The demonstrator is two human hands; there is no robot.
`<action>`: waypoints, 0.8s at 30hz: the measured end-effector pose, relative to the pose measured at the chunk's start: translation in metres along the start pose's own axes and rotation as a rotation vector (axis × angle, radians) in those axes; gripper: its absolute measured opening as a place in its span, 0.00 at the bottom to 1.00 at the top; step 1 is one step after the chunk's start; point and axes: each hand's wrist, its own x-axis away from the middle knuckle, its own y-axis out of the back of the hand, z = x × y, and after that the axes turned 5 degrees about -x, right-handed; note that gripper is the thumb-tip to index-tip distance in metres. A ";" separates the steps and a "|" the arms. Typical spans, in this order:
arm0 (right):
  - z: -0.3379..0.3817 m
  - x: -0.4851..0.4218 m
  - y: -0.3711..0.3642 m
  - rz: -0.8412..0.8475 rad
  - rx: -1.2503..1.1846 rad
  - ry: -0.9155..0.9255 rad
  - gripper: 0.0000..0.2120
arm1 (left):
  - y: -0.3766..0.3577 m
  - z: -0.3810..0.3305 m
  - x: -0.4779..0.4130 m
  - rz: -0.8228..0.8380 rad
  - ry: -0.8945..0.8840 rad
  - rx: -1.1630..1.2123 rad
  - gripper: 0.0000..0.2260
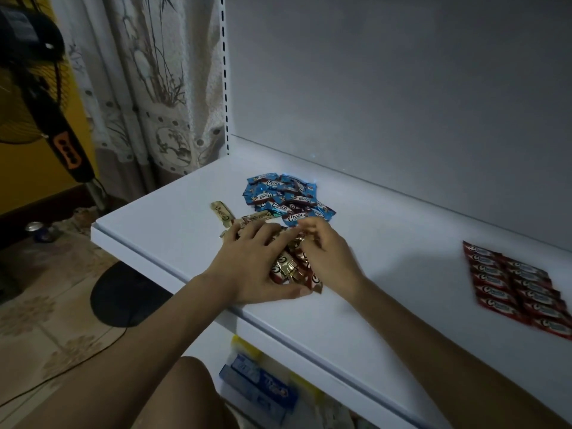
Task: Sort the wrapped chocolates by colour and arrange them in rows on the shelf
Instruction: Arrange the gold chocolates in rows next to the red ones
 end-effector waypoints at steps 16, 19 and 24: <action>0.017 -0.120 -0.023 0.147 0.025 -0.066 0.11 | 0.000 0.000 0.000 0.008 0.065 0.076 0.44; 0.020 -0.108 -0.016 0.086 0.077 -0.006 0.11 | 0.001 0.000 0.000 0.014 0.058 0.082 0.45; -0.001 -0.038 0.017 0.019 0.149 0.033 0.12 | 0.003 -0.006 0.001 0.003 0.060 0.072 0.46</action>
